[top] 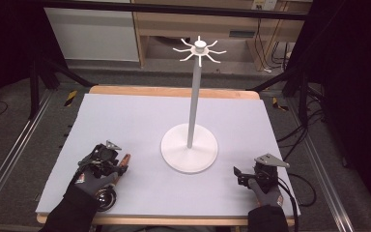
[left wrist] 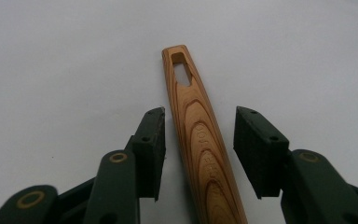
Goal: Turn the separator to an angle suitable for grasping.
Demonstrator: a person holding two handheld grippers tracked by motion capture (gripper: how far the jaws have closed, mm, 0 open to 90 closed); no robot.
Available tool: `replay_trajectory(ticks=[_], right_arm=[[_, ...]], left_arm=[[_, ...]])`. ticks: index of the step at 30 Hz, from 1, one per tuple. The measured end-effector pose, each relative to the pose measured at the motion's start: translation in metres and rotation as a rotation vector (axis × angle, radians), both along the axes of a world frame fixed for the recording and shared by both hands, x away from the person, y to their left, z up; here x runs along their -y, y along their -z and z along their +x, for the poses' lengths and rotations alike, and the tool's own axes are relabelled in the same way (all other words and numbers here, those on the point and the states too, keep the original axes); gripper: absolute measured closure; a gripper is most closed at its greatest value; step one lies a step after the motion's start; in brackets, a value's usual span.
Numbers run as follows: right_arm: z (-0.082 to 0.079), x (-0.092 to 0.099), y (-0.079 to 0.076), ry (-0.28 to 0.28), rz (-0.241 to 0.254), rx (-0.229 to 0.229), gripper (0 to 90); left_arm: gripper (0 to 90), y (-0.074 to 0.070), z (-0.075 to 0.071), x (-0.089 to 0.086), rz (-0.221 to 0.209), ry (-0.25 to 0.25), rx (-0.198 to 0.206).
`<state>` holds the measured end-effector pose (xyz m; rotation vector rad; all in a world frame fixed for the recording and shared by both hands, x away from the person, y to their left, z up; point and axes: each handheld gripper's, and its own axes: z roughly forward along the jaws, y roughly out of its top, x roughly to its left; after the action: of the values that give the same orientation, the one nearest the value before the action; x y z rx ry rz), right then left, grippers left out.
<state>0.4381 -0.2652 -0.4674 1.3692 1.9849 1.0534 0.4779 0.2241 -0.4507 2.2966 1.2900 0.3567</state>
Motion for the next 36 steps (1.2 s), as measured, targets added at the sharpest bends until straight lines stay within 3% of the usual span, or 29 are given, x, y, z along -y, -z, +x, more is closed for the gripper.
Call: replay_trajectory(ticks=[7, 17, 22, 26, 36], right_arm=[[-0.0001, -0.0002, -0.0002, 0.000, 0.006, -0.010, 5.9], [0.0009, -0.0001, 0.0008, 0.001, 0.001, -0.010, 5.8], [0.0009, -0.0004, 0.0007, 0.000, 0.006, -0.014, 5.8], [0.0009, -0.0002, 0.0006, 0.001, 0.006, -0.014, 5.8], [0.0010, -0.0003, 0.0009, 0.000, 0.006, -0.019, 5.8]], left_arm=[[60.5, 0.0042, 0.0012, 0.0010, 0.012, -0.006, -0.031], [60.8, 0.0034, 0.0042, 0.0041, 0.036, -0.002, -0.058], [62.1, 0.0036, 0.0038, 0.0060, 0.048, 0.001, -0.053], [68.1, 0.0031, 0.0042, 0.0062, 0.052, 0.018, -0.050], [67.7, 0.0030, 0.0055, 0.0058, 0.050, 0.034, -0.047]])
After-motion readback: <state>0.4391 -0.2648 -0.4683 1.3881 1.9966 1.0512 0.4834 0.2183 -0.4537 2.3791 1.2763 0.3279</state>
